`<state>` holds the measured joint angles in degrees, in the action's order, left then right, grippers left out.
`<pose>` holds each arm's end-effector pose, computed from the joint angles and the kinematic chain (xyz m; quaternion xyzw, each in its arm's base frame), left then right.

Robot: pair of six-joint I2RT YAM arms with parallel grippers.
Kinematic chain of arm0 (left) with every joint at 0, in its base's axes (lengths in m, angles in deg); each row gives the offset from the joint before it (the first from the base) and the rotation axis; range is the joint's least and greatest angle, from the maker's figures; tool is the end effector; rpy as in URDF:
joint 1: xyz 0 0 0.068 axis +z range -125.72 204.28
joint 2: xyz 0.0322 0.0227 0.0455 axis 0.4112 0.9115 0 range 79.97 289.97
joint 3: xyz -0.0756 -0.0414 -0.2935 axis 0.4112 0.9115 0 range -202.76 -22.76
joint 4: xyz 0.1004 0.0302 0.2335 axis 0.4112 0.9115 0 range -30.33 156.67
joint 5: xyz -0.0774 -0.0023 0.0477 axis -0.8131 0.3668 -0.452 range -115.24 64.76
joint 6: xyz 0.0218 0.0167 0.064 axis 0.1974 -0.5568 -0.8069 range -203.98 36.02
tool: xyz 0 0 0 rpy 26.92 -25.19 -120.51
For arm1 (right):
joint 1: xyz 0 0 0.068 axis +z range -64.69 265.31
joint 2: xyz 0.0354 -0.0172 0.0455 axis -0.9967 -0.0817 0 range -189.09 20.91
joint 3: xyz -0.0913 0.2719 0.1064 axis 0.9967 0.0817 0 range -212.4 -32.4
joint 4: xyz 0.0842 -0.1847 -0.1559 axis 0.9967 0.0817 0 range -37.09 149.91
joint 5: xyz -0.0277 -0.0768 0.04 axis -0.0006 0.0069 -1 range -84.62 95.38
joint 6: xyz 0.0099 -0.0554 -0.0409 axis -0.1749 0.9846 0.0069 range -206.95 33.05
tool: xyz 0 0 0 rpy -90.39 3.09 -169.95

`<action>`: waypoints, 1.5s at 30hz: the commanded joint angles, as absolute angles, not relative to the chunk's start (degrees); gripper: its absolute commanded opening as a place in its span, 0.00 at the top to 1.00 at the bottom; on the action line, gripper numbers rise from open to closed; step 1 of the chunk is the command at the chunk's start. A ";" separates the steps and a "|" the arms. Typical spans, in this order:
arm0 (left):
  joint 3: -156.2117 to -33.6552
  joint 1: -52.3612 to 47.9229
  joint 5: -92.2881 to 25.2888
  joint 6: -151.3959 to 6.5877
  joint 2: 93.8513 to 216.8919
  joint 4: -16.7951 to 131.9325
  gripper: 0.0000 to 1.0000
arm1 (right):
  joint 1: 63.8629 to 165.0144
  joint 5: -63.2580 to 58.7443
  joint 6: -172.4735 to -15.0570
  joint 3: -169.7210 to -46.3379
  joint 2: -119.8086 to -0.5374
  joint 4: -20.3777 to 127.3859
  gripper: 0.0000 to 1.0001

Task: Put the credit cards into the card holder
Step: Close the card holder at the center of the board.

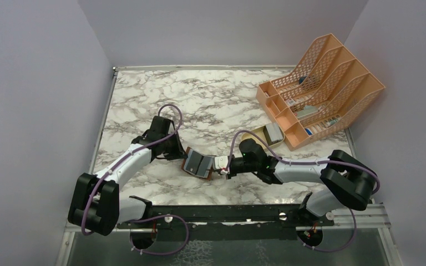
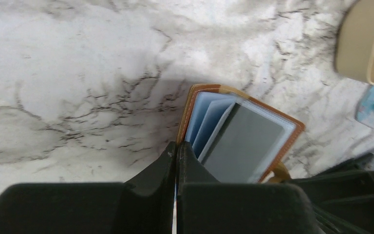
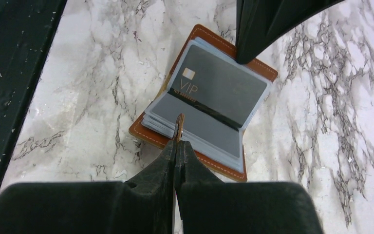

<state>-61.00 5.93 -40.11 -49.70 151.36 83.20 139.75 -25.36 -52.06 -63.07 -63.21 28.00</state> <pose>0.2124 -0.0857 0.2078 -0.0949 0.9459 -0.2372 0.1998 0.1438 0.2510 0.1951 -0.6789 0.4943 0.3082 0.4469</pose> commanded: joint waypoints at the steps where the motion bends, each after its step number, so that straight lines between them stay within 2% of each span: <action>1: -59.96 6.48 -51.11 -45.62 149.05 75.78 0.94 | 140.06 -26.49 -51.27 -62.27 -64.49 21.87 0.99; 5: -54.96 6.35 -59.56 -39.58 146.42 66.98 0.76 | 140.07 -26.37 -51.01 -61.14 -65.00 19.55 0.99; 8: -52.11 6.29 -61.87 -36.21 144.57 62.02 0.70 | 140.07 -26.17 -51.00 -60.57 -65.47 17.86 0.99; 11: -50.16 6.19 -63.03 -33.81 144.05 58.44 0.68 | 140.06 -26.61 -51.08 -60.07 -65.57 16.44 0.99; 17: -46.87 3.15 -62.76 -30.04 144.71 51.65 0.71 | 140.07 -26.91 -50.93 -58.66 -65.41 14.55 0.99; 31: -47.48 -6.30 -46.77 -32.83 150.09 53.84 0.85 | 140.07 -26.84 -50.92 -56.60 -64.60 12.86 0.99; 45: -46.41 -7.45 -39.96 -35.50 153.17 56.43 0.88 | 140.07 -29.02 -49.71 -54.10 -65.05 8.08 0.99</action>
<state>-47.17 -7.10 -42.84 -34.20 151.80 55.22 139.75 -27.13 -50.68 -54.74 -64.94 12.64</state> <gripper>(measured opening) 0.128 0.015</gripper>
